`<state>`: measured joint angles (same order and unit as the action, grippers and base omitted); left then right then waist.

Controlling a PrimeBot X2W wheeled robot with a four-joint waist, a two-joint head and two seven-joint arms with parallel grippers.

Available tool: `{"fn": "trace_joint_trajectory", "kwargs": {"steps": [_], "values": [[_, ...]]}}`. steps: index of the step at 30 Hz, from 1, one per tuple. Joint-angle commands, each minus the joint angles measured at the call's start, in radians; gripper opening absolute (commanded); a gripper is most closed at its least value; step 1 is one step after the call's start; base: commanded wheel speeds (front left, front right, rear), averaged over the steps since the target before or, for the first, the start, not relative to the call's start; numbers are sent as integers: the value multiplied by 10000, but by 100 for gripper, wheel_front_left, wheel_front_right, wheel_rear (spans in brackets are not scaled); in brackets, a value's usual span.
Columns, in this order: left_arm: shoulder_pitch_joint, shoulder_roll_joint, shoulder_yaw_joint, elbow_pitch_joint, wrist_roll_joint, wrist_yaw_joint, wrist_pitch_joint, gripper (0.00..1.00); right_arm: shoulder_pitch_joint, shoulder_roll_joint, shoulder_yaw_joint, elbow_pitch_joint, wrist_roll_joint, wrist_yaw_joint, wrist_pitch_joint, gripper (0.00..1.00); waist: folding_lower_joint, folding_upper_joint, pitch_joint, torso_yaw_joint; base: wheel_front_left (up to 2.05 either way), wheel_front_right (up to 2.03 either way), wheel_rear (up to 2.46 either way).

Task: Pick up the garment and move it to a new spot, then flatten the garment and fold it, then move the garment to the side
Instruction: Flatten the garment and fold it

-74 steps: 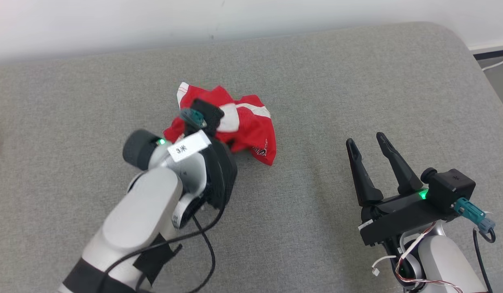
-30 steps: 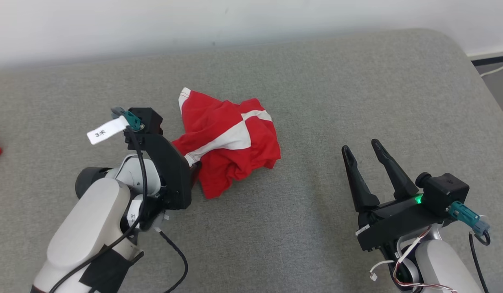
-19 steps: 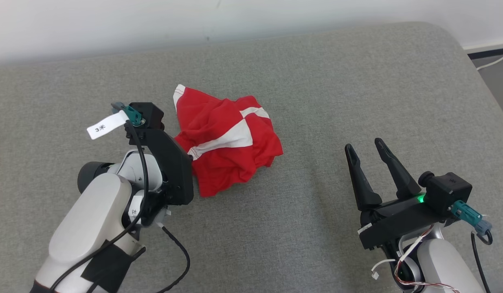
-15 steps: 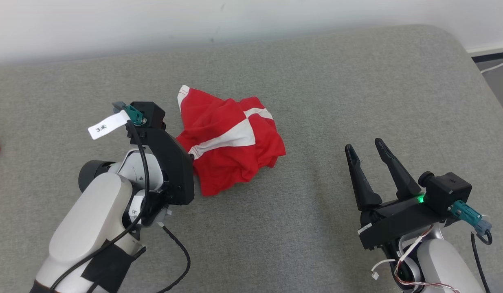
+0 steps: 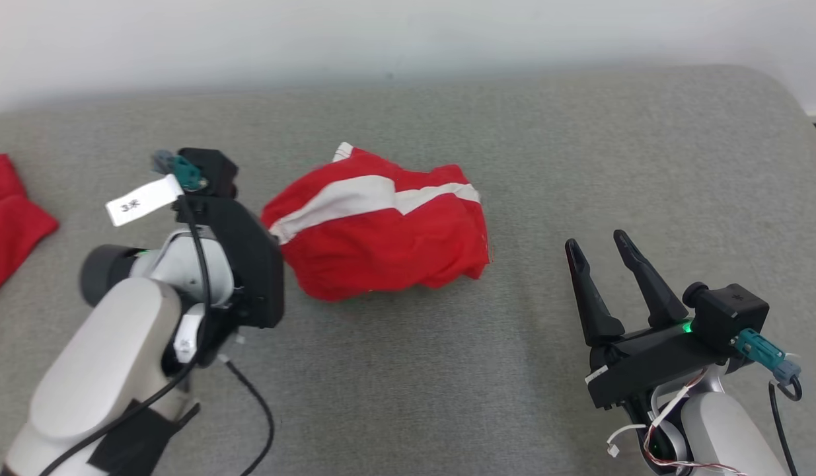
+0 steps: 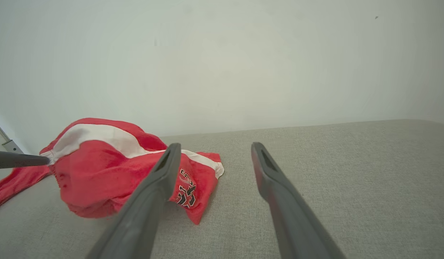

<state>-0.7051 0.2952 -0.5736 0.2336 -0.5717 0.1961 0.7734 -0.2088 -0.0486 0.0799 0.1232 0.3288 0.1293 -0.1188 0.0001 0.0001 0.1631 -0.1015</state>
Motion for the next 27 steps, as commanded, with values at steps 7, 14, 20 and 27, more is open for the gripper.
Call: {"fn": "trace_joint_trajectory", "kwargs": {"steps": [7,14,20,27], "values": [[558,1040,-206,-696,482,498,1103,0,84,-40,-111,-122,-165,27,138,100,-1,-1,-69,545,0,0,0],[1185,1610,-586,-624,702,590,1719,0,81,-40,-137,-286,-245,27,293,100,-1,-1,51,716,0,0,0],[1428,1496,-735,-164,794,641,1339,100,-10,-40,-117,-395,-279,27,380,100,-1,-1,162,721,0,0,0],[1488,1453,-447,-163,892,743,111,100,95,-38,-207,-402,-332,27,429,100,-1,-1,108,741,0,0,0]]}}
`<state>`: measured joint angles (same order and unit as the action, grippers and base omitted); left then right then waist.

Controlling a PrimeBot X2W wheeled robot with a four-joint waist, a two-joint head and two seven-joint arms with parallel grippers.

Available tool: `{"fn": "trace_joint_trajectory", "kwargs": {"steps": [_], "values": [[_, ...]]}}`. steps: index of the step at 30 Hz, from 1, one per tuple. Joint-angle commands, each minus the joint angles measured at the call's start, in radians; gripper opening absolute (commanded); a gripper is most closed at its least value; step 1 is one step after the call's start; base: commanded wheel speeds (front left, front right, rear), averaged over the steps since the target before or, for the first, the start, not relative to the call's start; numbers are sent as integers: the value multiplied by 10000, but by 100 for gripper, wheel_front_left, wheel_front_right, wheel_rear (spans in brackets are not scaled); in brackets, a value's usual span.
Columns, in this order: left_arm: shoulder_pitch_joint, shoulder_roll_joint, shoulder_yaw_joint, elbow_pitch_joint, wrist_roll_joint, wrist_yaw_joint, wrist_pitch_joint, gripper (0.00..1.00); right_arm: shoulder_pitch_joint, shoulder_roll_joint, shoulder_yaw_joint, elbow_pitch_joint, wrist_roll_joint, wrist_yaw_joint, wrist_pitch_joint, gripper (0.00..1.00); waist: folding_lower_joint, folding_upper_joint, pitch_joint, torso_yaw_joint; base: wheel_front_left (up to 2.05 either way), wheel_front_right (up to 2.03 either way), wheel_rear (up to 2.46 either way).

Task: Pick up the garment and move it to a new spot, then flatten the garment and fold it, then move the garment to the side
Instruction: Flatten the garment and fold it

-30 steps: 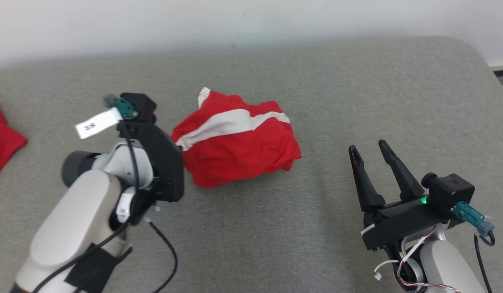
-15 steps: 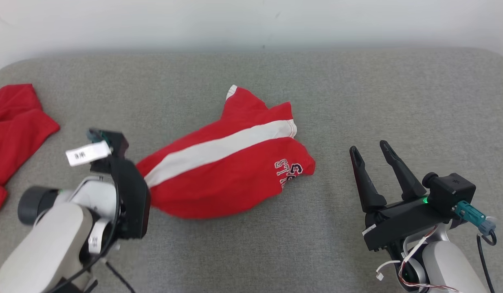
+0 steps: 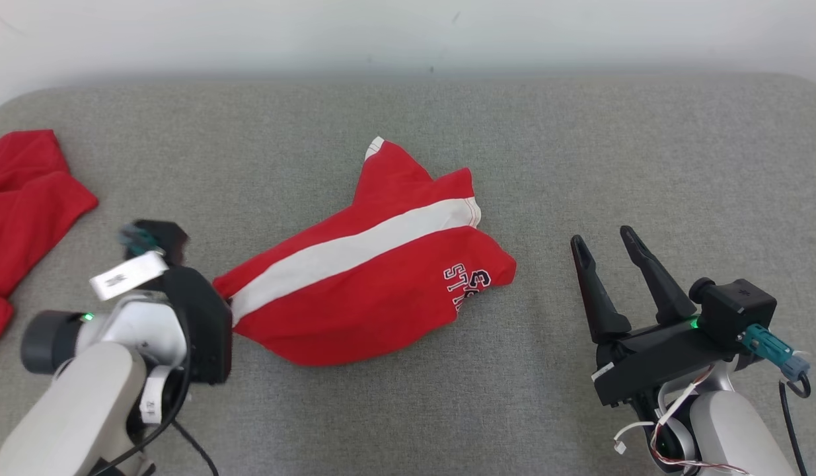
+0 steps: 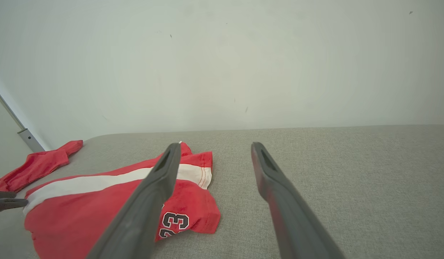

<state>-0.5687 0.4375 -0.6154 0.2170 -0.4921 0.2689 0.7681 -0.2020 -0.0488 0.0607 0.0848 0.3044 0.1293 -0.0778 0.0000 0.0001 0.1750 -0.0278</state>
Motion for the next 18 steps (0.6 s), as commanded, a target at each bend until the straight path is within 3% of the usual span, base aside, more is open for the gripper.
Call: {"fn": "trace_joint_trajectory", "kwargs": {"steps": [1,4,11,14,18], "values": [[130,31,104,-48,127,67,-240,100,53,-38,-52,-12,-57,27,4,100,0,-1,-36,13,0,0,0],[276,-170,572,-225,27,229,-1630,100,122,-36,-128,42,106,27,-75,100,0,-1,-147,58,0,0,0],[1098,-1316,2586,-499,-916,579,-6436,100,173,-36,-168,251,1023,27,-482,100,0,-1,-480,224,0,0,0],[1535,-1796,3208,-343,-1274,323,-8346,100,130,-39,-128,504,1893,27,-829,100,0,-1,-628,286,0,0,0],[2050,-2139,3546,-42,-1532,-240,-9790,100,58,-35,33,1042,2604,27,-1165,100,0,-1,-835,347,0,0,0]]}}
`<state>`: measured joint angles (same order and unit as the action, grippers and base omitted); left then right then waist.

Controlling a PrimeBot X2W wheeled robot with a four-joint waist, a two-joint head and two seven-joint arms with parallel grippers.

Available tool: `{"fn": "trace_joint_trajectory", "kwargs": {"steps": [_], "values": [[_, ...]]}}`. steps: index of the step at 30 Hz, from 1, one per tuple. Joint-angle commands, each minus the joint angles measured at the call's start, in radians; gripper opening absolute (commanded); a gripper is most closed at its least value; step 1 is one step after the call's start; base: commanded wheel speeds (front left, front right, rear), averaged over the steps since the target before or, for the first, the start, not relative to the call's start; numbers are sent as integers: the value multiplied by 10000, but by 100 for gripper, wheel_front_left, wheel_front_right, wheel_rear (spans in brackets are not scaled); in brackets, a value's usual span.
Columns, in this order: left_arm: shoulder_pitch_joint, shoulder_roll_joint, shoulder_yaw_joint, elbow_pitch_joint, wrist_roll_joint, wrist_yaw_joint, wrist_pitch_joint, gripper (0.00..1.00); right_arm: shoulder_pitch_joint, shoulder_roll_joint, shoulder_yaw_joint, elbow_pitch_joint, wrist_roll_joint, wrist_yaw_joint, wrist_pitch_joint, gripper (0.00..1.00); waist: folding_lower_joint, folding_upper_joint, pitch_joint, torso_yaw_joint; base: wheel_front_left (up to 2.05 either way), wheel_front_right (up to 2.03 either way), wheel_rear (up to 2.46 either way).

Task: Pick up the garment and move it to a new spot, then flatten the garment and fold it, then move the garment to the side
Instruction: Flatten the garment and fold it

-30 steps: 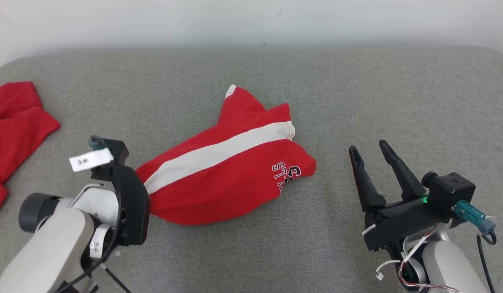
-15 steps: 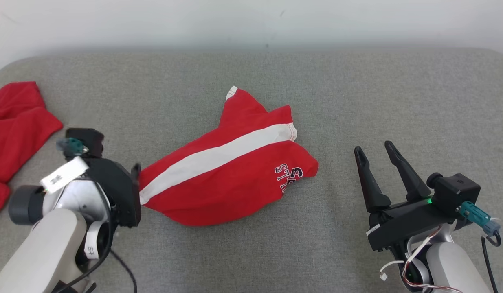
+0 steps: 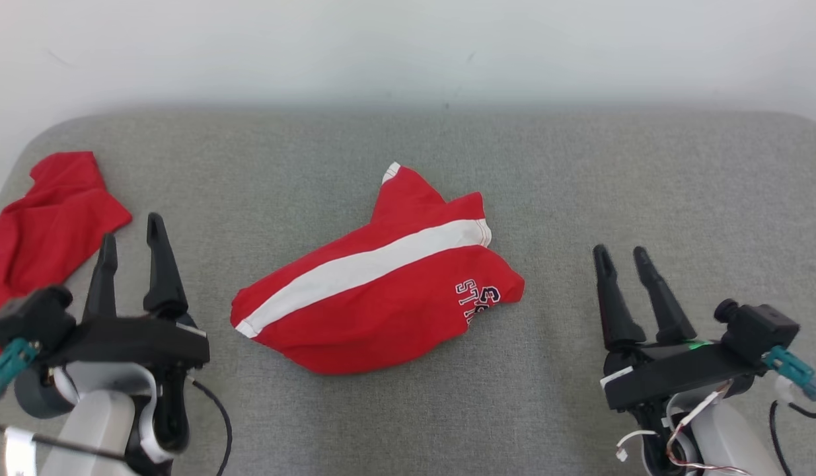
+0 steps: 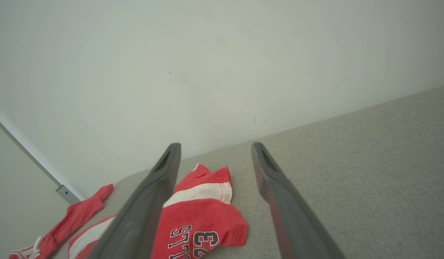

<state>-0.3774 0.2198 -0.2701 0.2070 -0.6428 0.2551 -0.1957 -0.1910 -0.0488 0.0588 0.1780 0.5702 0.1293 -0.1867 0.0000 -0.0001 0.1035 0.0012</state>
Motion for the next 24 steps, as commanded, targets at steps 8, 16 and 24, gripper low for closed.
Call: {"fn": "trace_joint_trajectory", "kwargs": {"steps": [8,16,24], "values": [[1099,-161,525,-108,785,-1144,-709,100,-240,-39,456,756,184,27,-481,100,0,1,-491,153,0,0,0],[2327,-309,619,-435,2004,-1711,-711,100,-195,-41,672,1086,37,27,-709,100,0,1,-796,188,0,0,0],[3094,-233,605,41,2257,-2023,-712,100,-43,-39,514,1425,-631,27,-785,100,0,1,-1006,230,0,0,0]]}}
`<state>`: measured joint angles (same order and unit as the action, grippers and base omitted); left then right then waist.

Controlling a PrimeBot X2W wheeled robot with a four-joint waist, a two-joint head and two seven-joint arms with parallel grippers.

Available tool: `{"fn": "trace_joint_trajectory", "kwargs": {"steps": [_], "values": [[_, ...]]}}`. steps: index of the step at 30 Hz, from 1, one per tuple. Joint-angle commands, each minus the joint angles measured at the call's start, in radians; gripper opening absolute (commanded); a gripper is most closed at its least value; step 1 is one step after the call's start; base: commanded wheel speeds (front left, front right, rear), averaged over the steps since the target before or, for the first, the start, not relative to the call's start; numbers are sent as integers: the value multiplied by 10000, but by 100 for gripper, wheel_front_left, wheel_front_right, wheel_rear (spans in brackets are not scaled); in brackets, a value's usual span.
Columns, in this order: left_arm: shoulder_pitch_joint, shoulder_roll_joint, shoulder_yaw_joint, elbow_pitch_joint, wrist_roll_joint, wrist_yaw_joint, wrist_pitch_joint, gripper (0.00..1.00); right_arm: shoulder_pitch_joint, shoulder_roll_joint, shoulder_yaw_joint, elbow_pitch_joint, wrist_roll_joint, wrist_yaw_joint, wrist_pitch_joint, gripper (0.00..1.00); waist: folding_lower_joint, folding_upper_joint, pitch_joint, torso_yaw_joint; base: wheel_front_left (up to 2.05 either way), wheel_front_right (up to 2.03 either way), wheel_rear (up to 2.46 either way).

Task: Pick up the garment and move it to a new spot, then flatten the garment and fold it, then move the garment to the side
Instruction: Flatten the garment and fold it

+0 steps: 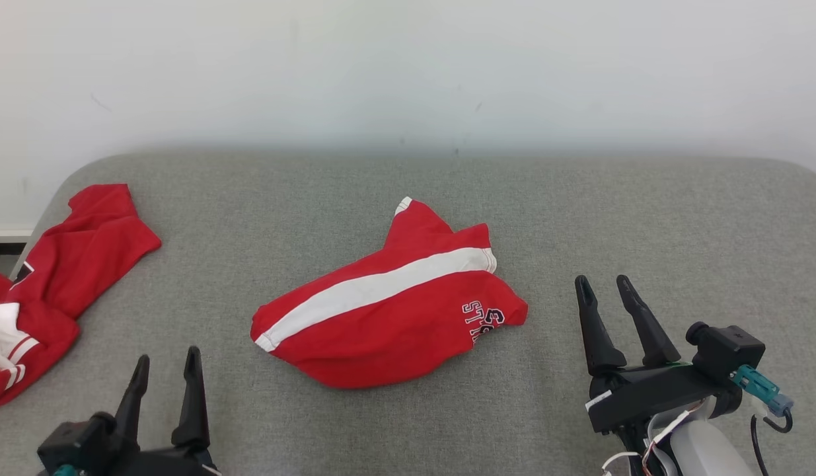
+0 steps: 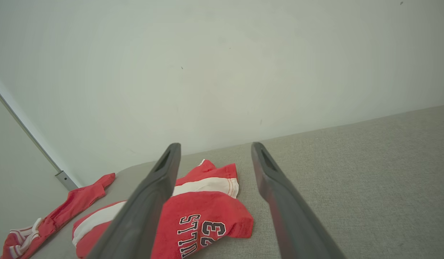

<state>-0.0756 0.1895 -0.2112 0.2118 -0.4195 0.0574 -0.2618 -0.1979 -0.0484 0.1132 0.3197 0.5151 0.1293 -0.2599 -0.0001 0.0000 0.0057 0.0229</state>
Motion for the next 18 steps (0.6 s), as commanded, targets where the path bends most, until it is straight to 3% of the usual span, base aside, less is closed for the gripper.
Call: {"fn": "trace_joint_trajectory", "kwargs": {"steps": [1,18], "values": [[145,99,-21,60,89,-2,-51,100,38,-43,-64,48,-218,27,-57,100,1,0,-61,23,0,0,0],[888,213,-212,33,-198,52,391,100,326,-42,-522,777,-1140,27,-48,100,1,0,-189,129,0,0,0]]}}
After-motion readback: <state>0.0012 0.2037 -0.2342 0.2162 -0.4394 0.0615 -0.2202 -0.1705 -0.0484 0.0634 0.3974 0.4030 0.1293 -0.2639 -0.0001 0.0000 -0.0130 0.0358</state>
